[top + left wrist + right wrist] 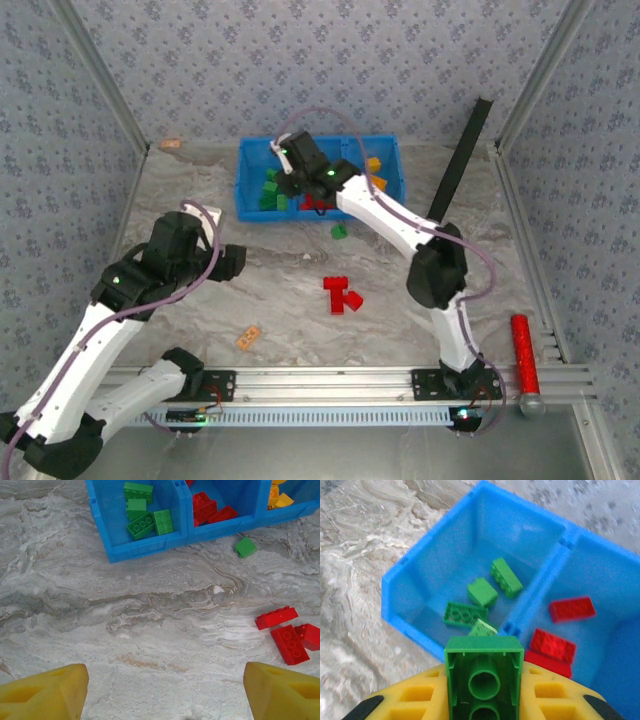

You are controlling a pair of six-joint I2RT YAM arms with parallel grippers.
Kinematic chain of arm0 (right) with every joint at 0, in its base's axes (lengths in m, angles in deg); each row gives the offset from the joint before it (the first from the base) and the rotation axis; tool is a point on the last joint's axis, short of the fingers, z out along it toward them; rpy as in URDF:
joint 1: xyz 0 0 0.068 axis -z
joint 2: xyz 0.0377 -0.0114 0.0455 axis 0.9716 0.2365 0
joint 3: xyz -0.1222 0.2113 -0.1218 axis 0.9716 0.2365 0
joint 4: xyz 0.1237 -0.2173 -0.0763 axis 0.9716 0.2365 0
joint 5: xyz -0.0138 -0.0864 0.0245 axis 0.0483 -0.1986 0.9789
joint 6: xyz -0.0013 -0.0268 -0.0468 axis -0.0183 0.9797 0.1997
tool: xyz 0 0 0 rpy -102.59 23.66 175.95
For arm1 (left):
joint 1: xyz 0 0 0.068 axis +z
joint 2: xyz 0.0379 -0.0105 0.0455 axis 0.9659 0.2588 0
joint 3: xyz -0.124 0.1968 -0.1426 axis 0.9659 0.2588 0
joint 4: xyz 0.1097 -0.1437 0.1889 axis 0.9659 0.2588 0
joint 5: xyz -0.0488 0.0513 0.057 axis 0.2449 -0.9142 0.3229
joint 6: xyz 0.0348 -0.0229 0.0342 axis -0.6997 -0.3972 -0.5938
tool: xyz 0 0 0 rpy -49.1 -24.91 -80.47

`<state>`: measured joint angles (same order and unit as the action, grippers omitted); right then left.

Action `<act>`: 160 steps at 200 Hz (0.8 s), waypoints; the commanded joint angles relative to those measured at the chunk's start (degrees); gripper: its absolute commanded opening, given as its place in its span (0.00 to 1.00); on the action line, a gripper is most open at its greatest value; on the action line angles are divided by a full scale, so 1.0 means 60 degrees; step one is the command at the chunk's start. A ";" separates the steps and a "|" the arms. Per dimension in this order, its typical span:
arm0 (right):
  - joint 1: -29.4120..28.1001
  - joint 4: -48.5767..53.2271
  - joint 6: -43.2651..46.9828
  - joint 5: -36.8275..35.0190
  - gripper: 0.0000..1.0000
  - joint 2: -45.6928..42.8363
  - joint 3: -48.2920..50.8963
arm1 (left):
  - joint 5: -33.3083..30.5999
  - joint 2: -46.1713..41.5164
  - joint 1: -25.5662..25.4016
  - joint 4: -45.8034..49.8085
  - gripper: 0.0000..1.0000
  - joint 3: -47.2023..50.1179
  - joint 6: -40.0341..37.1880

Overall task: Sort the legos into containers by color
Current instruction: Place the lego in the container.

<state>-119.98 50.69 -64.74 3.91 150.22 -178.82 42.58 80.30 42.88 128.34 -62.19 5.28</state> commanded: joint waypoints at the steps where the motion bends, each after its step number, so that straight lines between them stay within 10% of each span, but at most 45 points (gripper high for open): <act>1: -0.0161 -0.0345 0.1225 -0.0279 0.28 0.1022 -0.1066 | 0.0214 -0.0112 0.0083 0.0269 0.81 0.0193 0.0228; 72: -0.0136 -0.0491 0.2986 -0.0393 0.34 0.3702 -0.3820 | 0.0556 -0.0129 0.0084 0.0071 0.81 0.0526 0.0618; 160: -0.0019 -0.0765 0.3336 0.0072 0.53 0.3210 -0.3368 | 0.0247 0.0135 0.0081 -0.0628 0.83 0.0936 0.1007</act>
<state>-120.18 47.24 -46.62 2.79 173.28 -199.35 45.95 80.12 43.12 126.98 -57.52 9.37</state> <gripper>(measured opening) 0.493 0.817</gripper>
